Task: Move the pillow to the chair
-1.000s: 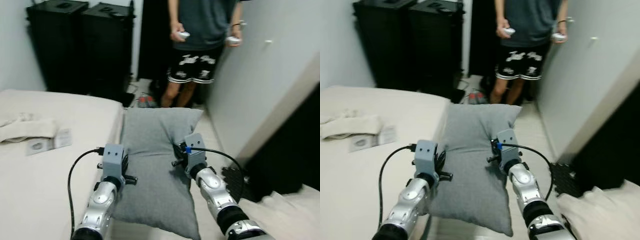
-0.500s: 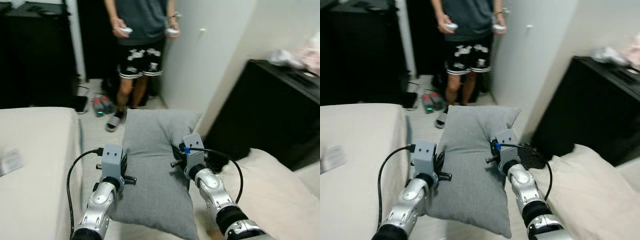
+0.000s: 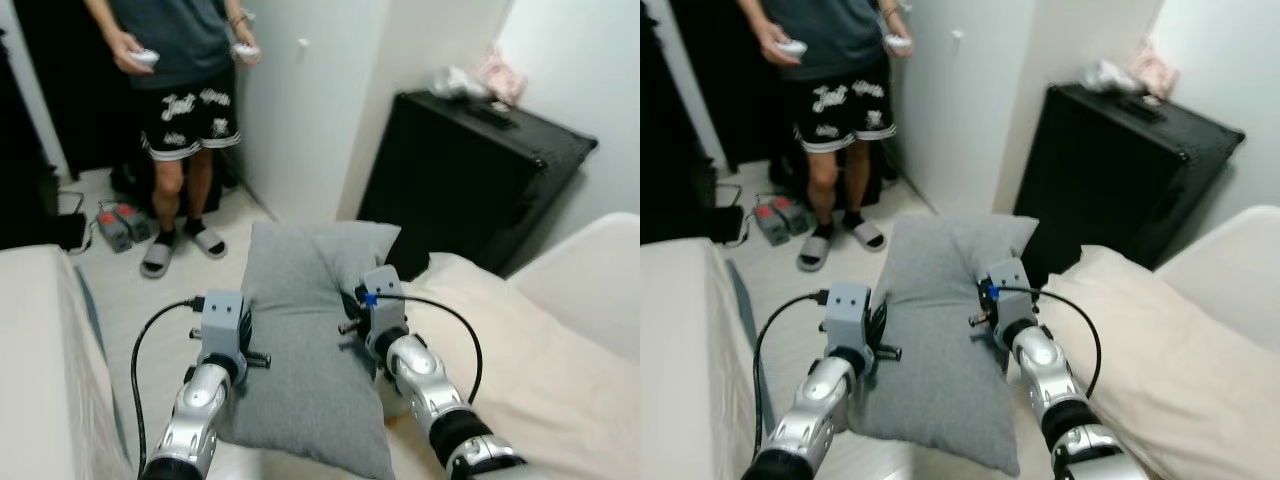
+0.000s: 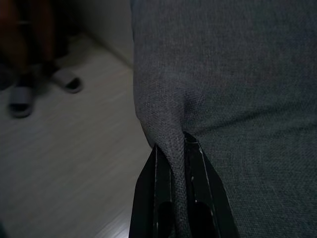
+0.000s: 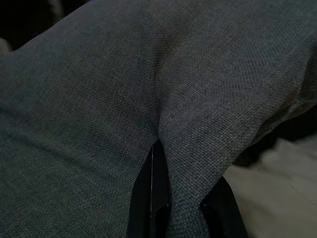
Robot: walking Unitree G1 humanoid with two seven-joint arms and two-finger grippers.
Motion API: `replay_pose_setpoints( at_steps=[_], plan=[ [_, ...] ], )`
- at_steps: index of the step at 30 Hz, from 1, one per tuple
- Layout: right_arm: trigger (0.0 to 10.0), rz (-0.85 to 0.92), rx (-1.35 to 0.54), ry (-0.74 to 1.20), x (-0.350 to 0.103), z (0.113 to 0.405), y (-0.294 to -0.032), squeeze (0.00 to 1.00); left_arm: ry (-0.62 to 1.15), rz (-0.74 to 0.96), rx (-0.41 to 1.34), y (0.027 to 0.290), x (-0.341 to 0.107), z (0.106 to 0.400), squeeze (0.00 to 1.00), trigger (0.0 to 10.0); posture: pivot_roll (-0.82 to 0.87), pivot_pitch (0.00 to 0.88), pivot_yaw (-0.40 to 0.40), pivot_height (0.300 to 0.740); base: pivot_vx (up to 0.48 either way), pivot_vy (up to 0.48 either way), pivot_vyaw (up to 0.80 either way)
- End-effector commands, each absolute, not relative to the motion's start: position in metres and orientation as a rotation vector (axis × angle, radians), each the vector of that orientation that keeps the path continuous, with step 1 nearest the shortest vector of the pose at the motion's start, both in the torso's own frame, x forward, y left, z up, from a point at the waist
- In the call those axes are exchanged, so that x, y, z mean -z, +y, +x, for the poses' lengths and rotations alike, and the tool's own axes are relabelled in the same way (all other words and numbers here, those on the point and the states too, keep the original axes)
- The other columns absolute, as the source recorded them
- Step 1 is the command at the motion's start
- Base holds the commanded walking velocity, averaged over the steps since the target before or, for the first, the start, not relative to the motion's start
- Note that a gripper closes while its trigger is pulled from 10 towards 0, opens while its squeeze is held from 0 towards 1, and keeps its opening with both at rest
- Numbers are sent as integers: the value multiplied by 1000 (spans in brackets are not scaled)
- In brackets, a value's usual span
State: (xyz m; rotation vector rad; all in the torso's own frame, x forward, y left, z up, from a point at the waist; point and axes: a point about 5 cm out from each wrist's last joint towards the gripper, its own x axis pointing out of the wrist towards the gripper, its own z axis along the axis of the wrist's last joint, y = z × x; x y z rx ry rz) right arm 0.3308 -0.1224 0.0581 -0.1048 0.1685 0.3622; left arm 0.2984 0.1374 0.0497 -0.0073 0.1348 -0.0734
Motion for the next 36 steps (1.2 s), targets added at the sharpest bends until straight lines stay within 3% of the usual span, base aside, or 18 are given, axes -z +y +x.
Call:
replay_pose_setpoints(
  at_steps=[1, 36],
  plan=[
    [10000, -95, -219, 179, -58, 332, -157, 0, 146, 6, -104, 174, -48, 297, 0, 10000, -10, 43, -90, 722, 0, 0, -800],
    [10000, -103, -214, 198, -55, 331, -158, 0, 165, -7, -128, 175, -44, 293, 0, 10000, -15, 66, -95, 722, 0, 0, -800]
  ],
)
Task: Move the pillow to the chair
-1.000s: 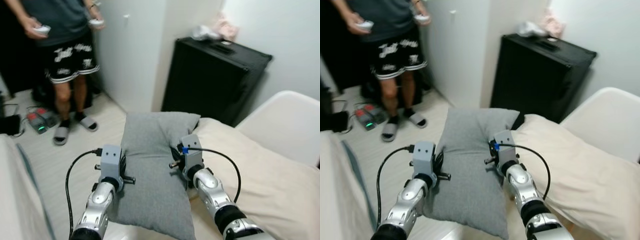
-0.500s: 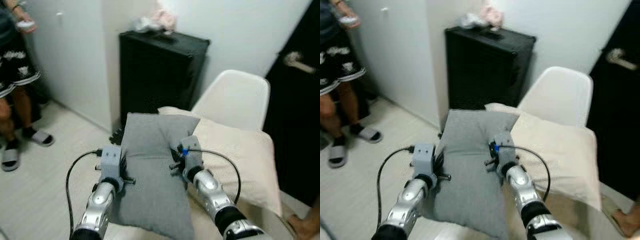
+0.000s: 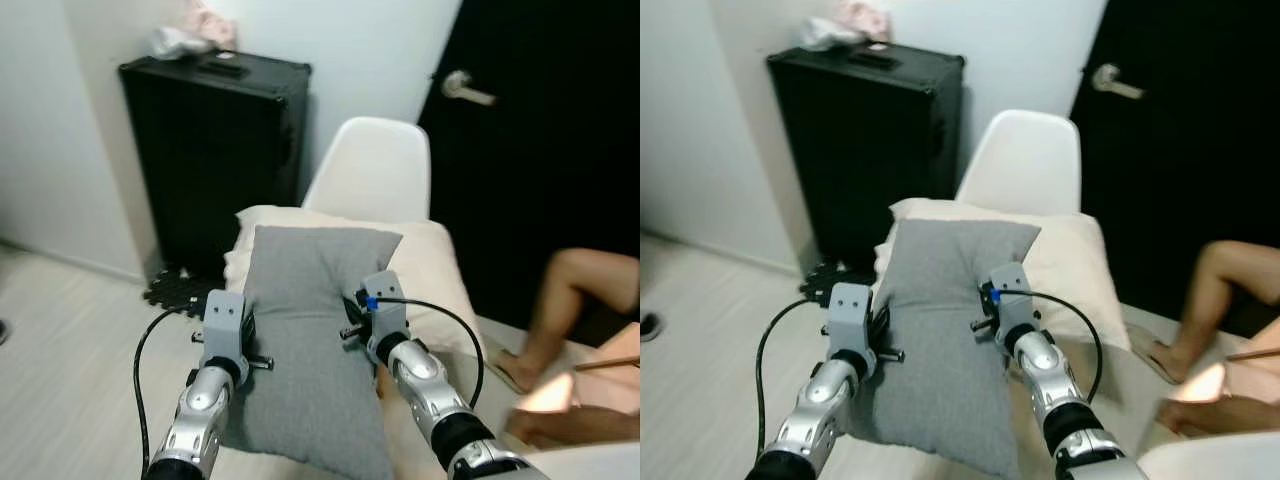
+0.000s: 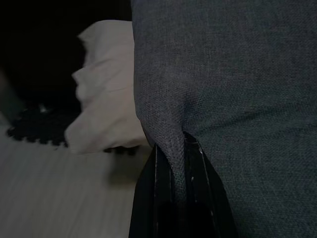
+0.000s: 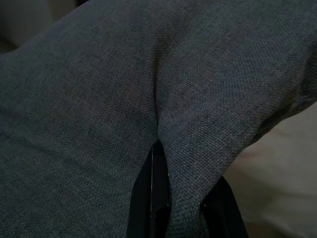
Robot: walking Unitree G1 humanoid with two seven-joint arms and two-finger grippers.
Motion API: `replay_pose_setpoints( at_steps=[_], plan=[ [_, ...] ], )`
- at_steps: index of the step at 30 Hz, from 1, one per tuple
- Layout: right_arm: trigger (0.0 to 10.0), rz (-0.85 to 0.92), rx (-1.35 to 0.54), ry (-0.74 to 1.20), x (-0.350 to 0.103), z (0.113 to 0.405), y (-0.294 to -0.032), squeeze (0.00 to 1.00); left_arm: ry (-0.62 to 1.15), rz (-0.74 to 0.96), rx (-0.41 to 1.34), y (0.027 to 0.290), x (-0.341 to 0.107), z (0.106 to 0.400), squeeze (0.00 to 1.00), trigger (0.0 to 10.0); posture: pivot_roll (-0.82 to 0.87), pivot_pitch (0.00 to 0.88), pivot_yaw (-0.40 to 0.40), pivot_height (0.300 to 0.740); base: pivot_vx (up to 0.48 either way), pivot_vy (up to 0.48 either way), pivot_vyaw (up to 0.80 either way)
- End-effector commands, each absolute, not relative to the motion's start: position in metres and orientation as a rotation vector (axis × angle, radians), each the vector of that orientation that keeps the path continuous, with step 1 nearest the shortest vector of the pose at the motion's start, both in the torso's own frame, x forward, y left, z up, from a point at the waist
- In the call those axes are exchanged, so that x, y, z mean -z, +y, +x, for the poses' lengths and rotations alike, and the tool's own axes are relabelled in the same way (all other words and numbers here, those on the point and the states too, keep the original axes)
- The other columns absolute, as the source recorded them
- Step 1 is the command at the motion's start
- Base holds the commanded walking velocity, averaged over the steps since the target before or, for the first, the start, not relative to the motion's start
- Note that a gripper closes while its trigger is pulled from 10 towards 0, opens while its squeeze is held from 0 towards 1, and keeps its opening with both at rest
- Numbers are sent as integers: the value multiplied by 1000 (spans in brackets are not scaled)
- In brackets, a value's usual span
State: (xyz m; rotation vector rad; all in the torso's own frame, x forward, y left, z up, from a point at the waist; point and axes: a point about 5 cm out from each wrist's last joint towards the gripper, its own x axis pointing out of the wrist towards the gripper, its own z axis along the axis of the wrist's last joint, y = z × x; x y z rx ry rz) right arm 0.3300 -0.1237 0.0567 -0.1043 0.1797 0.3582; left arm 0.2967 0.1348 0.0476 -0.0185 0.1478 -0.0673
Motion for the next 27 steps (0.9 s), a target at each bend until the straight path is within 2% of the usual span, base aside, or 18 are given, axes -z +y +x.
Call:
replay_pose_setpoints(
  at_steps=[1, 19, 27],
  plan=[
    [10000, -103, -214, 198, -55, 331, -158, 0, 165, -7, -128, 175, -44, 293, 0, 10000, -15, 66, -95, 722, 0, 0, -800],
    [10000, -105, -84, 268, -50, 332, -174, 0, 160, 6, -113, 175, -47, 296, 0, 10000, -9, 40, -80, 722, 0, 0, -800],
    [10000, -104, -83, 271, -49, 332, -175, 0, 168, 7, -102, 173, -46, 297, 0, 10000, -11, 30, -80, 722, 0, 0, -800]
  ],
)
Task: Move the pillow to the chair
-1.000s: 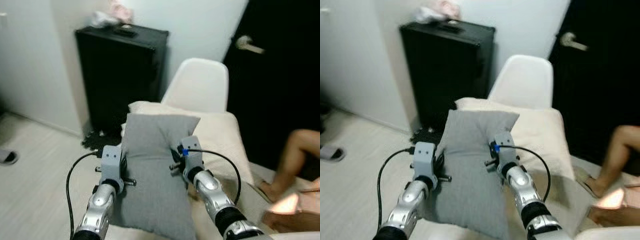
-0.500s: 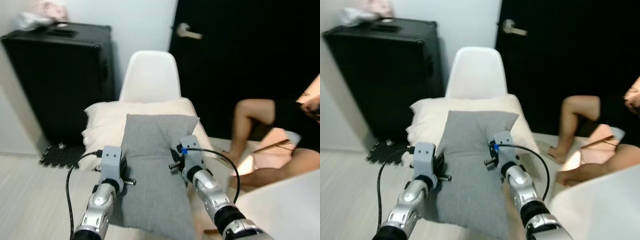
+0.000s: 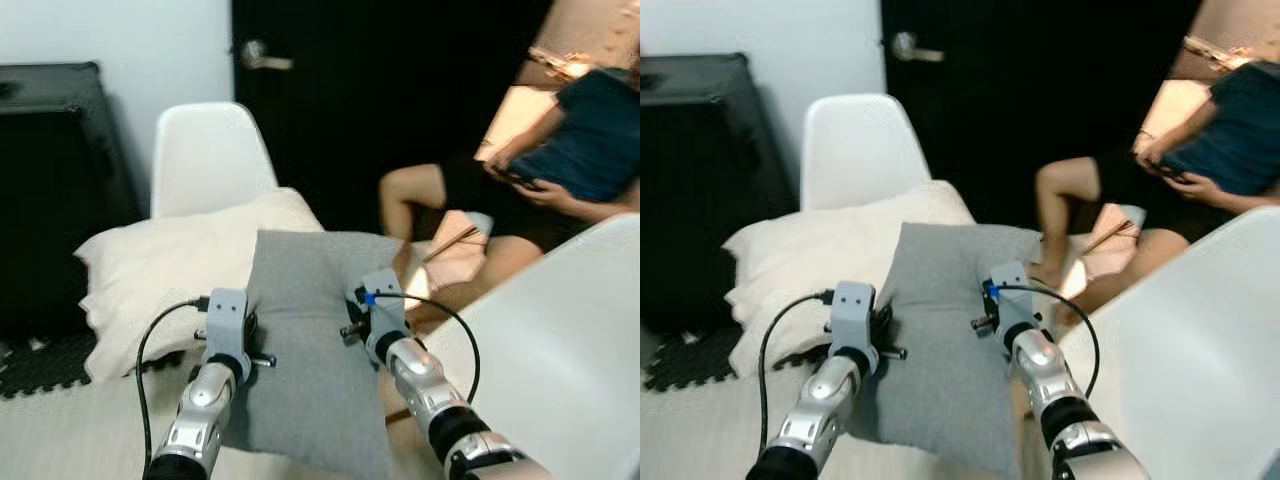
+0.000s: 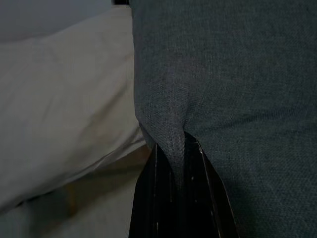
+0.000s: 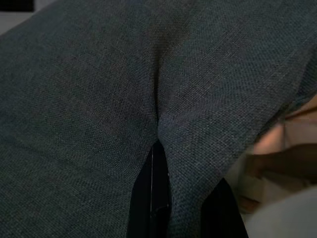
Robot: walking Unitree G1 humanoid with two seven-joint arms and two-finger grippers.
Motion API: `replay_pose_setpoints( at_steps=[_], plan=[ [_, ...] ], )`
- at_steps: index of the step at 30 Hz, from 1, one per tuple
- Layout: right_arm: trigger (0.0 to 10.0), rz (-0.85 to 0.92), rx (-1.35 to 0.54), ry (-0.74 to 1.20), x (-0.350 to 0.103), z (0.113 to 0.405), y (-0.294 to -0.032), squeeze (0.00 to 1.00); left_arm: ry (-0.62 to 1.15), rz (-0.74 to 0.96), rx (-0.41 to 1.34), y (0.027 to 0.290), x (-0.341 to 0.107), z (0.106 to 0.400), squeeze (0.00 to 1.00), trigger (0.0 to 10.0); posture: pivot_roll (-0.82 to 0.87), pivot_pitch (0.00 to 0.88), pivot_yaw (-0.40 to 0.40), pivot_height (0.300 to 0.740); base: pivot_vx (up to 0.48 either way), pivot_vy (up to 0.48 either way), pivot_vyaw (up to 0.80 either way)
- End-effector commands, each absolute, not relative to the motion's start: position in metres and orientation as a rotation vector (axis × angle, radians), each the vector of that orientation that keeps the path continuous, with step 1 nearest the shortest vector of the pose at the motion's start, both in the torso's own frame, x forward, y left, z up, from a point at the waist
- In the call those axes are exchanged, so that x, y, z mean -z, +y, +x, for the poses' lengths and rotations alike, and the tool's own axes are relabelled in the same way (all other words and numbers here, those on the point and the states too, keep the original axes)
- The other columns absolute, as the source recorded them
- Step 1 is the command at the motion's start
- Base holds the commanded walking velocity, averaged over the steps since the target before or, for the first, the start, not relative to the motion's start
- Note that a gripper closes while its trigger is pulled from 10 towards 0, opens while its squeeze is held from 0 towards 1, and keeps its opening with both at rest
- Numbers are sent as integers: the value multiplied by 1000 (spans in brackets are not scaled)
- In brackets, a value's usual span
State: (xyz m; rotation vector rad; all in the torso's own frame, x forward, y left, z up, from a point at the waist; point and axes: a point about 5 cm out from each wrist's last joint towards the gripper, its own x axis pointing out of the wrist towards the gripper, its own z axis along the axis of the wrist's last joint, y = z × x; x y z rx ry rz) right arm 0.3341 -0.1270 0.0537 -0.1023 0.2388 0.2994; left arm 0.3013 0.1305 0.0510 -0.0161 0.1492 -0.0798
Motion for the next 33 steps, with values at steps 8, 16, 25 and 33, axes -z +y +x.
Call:
replay_pose_setpoints(
  at_steps=[8, 16, 25, 33],
  plan=[
    [10000, -107, -92, 286, -45, 329, -174, 0, 196, 66, -97, 173, -42, 296, 0, 10000, -14, 25, -83, 722, 0, 0, -800],
    [10000, -97, -83, 295, -43, 327, -175, 0, 206, 56, -87, 171, -40, 297, 0, 10000, -15, 22, -78, 722, 0, 0, -800],
    [10000, -93, -74, 298, -42, 327, -175, 0, 202, 56, -83, 171, -41, 299, 0, 10000, -15, 28, -73, 722, 0, 0, -800],
    [10000, -84, -58, 302, -41, 326, -177, 0, 197, 59, -81, 172, -42, 298, 0, 10000, -13, 32, -69, 722, 0, 0, -800]
  ],
)
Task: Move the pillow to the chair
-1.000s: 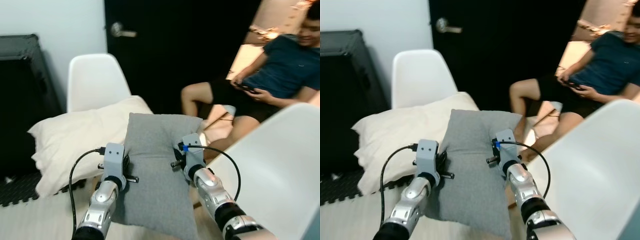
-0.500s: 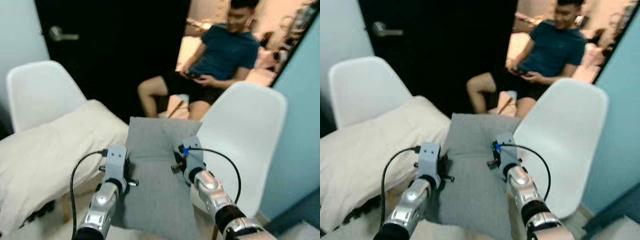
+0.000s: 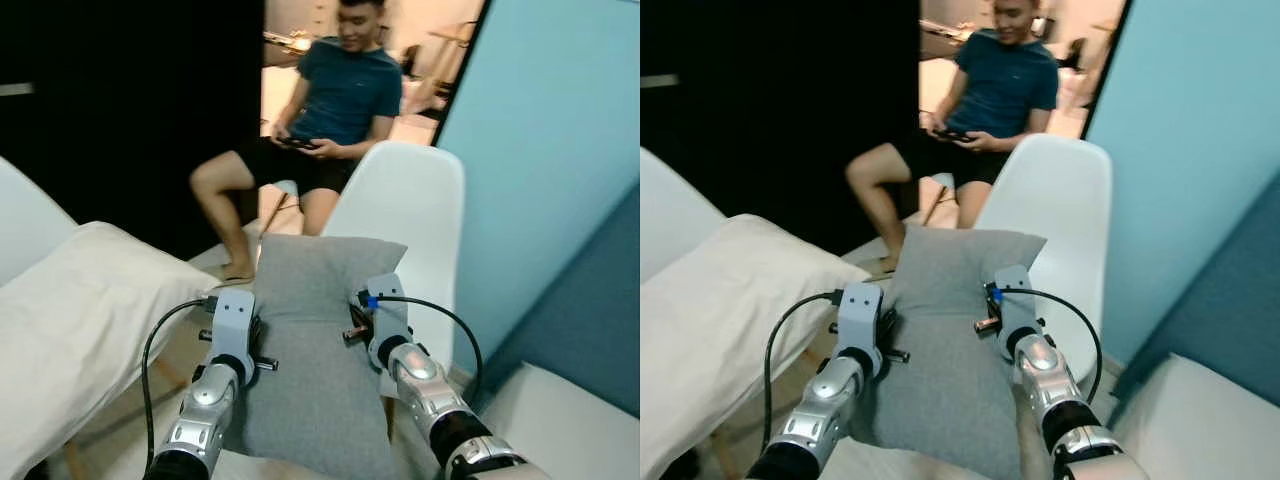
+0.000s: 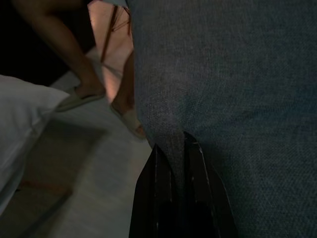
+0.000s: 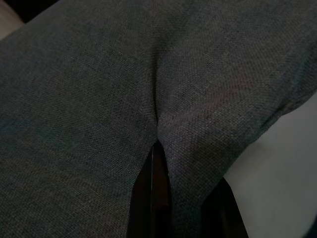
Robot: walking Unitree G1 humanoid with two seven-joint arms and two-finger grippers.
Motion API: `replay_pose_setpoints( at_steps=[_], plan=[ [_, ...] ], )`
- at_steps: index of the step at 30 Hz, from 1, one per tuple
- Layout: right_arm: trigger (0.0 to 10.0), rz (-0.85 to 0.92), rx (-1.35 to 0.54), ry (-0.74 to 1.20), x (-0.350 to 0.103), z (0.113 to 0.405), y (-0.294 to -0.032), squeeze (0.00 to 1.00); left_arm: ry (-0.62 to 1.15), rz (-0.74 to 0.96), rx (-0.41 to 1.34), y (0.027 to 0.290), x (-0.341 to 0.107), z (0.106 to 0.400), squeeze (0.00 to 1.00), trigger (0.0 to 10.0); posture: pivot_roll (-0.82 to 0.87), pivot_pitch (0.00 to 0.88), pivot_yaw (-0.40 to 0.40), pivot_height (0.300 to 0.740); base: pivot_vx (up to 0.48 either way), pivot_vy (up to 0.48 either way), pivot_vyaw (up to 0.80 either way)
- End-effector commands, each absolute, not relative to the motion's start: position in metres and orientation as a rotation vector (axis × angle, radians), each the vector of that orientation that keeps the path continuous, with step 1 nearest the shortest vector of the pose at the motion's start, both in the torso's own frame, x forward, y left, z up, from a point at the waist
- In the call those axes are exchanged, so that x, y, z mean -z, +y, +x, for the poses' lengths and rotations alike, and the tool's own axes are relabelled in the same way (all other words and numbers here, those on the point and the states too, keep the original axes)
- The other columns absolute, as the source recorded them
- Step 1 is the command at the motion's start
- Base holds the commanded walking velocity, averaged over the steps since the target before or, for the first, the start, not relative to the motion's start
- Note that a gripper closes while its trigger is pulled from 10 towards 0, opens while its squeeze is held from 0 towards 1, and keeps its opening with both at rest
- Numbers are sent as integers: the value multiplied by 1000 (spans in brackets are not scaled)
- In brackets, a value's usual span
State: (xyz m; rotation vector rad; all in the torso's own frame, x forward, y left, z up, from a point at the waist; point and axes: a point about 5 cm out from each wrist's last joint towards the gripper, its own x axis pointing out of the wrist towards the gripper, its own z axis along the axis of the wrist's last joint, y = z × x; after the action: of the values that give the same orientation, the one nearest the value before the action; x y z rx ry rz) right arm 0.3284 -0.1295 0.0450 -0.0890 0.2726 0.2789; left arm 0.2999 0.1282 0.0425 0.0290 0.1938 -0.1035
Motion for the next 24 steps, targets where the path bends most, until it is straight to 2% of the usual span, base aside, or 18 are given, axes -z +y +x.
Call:
replay_pose_setpoints(
  at_steps=[1, 18, 24],
  plan=[
    [10000, -83, -57, 302, -41, 326, -177, 0, 197, 59, -81, 172, -42, 298, 0, 10000, -13, 32, -69, 722, 0, 0, -800],
    [10000, -71, -58, 296, -45, 329, -175, 0, 200, 42, -74, 172, -45, 301, 0, 10000, -7, 39, -71, 722, 0, 0, -800],
    [10000, -91, -151, 273, -47, 331, -161, 0, 171, 55, -119, 175, -49, 302, 0, 10000, -5, 45, -75, 722, 0, 0, -72]
  ],
)
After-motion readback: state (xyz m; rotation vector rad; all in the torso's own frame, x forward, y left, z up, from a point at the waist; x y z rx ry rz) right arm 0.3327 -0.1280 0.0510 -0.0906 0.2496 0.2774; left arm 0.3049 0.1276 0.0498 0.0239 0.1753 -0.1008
